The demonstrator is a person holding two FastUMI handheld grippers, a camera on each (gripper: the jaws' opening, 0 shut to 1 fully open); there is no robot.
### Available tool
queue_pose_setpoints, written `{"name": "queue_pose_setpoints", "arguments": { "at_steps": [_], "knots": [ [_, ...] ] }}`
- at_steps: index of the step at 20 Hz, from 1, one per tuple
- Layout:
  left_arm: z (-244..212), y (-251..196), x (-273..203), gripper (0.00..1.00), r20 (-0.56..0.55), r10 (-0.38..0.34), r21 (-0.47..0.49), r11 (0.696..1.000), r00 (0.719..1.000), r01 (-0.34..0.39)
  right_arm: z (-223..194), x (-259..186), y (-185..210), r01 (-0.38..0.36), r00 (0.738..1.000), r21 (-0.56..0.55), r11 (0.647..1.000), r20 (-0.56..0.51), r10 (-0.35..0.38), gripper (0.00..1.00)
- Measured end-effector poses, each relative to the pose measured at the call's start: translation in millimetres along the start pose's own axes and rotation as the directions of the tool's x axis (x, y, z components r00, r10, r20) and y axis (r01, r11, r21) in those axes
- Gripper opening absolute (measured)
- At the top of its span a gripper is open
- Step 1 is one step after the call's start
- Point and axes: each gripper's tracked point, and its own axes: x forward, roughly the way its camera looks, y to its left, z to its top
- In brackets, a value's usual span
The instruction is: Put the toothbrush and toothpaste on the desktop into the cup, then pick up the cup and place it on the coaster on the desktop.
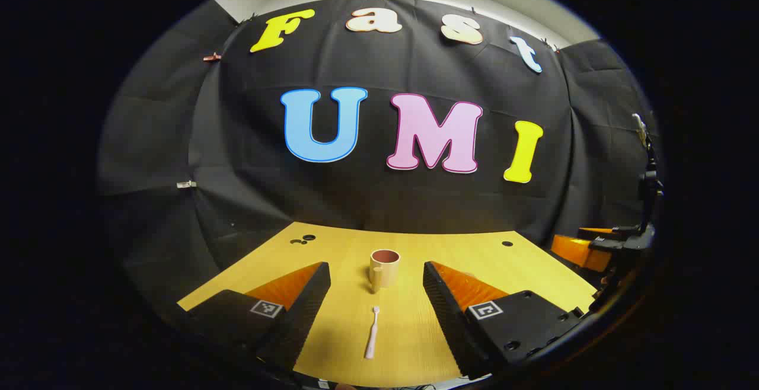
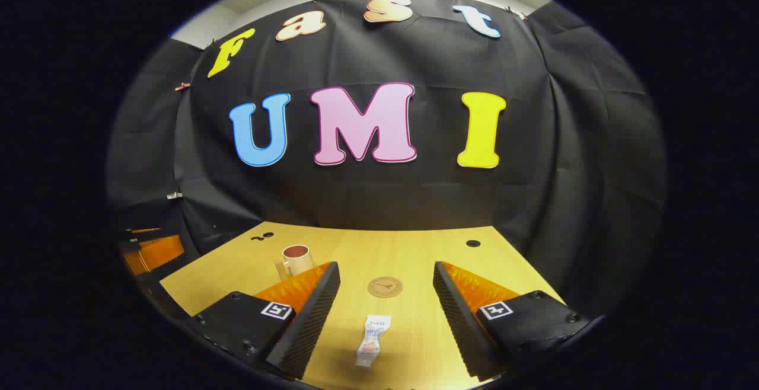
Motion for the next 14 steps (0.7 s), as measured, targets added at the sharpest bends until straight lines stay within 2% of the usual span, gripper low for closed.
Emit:
{"name": "queue_pose_setpoints", "arguments": {
  "at_steps": [3,14],
  "knots": [
    [-0.9,-1.1,3.6,0.98,-0.012,-0.015,0.007,1.0,1.0,0.015,-10.3,5.5,-10.9,0.057,0.997,0.015,0.998,-0.047,-0.056,0.97],
    [-0.8,0.1,12.9,0.98,-0.029,-0.035,0.012,0.999,0.999,0.035,-20.1,13.1,0.4,0.047,0.995,0.018,0.999,-0.086,-0.046,0.97]
  ]
}}
